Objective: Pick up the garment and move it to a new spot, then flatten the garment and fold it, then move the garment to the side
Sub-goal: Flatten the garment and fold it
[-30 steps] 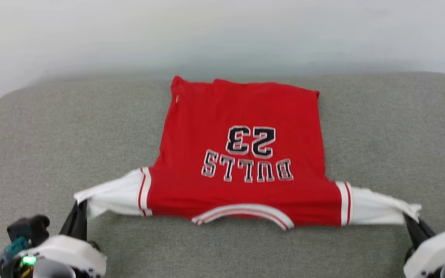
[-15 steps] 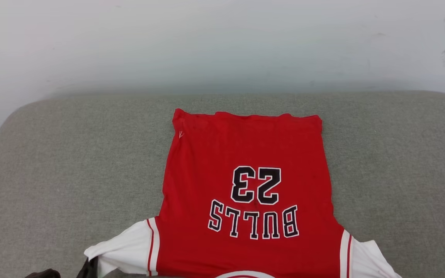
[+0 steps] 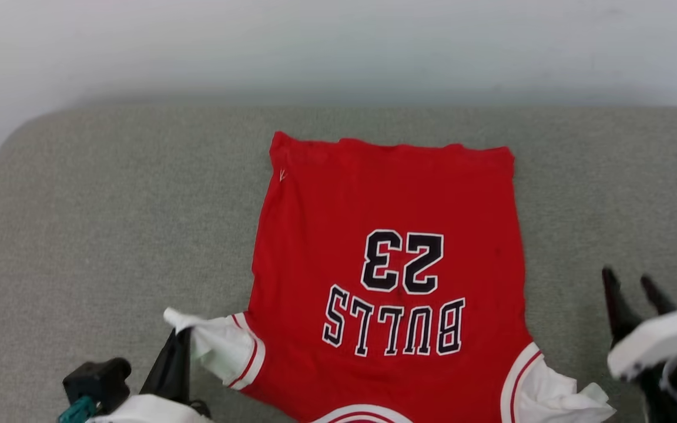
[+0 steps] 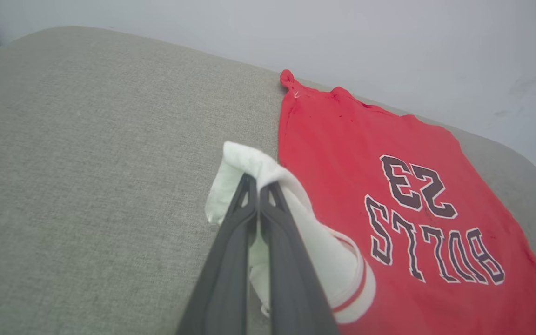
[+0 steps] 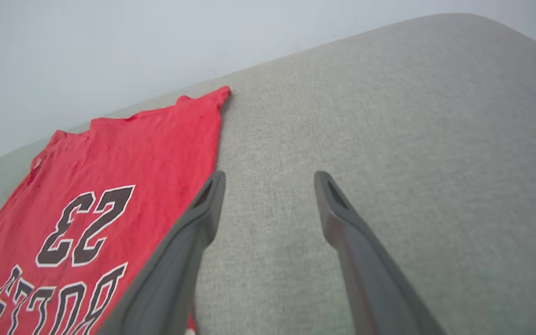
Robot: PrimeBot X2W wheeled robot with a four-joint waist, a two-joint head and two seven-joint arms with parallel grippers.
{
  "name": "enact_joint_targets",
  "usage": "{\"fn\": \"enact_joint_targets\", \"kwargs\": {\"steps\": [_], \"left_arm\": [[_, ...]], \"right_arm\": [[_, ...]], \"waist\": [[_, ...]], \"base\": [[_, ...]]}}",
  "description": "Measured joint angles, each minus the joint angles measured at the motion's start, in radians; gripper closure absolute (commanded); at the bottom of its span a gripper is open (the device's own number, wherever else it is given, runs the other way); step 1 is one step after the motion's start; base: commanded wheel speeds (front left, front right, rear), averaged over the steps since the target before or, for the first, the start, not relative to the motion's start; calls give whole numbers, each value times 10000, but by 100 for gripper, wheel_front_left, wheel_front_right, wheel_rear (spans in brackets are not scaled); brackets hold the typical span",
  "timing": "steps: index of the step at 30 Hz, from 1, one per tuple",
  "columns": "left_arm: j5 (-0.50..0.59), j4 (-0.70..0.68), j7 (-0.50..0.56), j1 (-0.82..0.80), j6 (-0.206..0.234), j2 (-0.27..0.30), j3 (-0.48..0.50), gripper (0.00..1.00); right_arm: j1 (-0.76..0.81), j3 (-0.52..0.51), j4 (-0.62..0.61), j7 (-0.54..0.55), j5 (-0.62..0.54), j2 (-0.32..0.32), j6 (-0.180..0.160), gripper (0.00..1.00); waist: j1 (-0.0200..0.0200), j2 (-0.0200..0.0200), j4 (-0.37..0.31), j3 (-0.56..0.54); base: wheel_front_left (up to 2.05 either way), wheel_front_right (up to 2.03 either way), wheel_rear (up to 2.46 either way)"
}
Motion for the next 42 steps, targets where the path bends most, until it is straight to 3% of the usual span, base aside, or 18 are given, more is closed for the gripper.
{"fn": "enact_joint_targets", "kwargs": {"steps": [8,16,21,29,30,31,36,42], "left_arm": [[242,-234,-297,-1160,-203,-405,-399,100],[433,-104,-635,-2245,-639,-853,-874,100],[500,12,-817,-2673,-838,-1106,-1057,100],[499,366,-1020,-2855,-1011,-1315,-1127,100],[499,420,-1034,-2855,-1014,-1333,-1129,100],[499,472,-1053,-2855,-1043,-1338,-1139,100],[485,713,-1078,-2850,-1060,-1356,-1097,100],[433,959,-1068,-2711,-1003,-1214,-976,100]], "right_arm": [[-3960,86,2786,408,-104,-976,-2,0],[-7390,-29,5214,2429,-903,-1733,-2,0],[-8844,-330,6372,3772,-1766,-1887,0,0],[-9802,-1127,7589,5898,-2849,-2102,6,0],[-9839,-1244,7672,6080,-2924,-2107,6,35],[-9897,-1388,7741,6251,-2966,-2111,6,100],[-9769,-1440,7764,6192,-3350,-1894,-2,100],[-9303,-529,7277,5517,-3097,-1814,-2,100]], "waist": [[2,0,552,1294],[2,0,1406,2597],[3,0,1938,3283],[0,-1,2565,3875],[0,-1,2596,3872],[0,-1,2609,3841],[0,-1,2569,3547],[1,0,2328,2863]], "base": [[0,0,0],[0,0,0],[0,0,0],[0,0,0],[0,0,0],[0,0,0],[0,0,0],[0,0,0]]}}
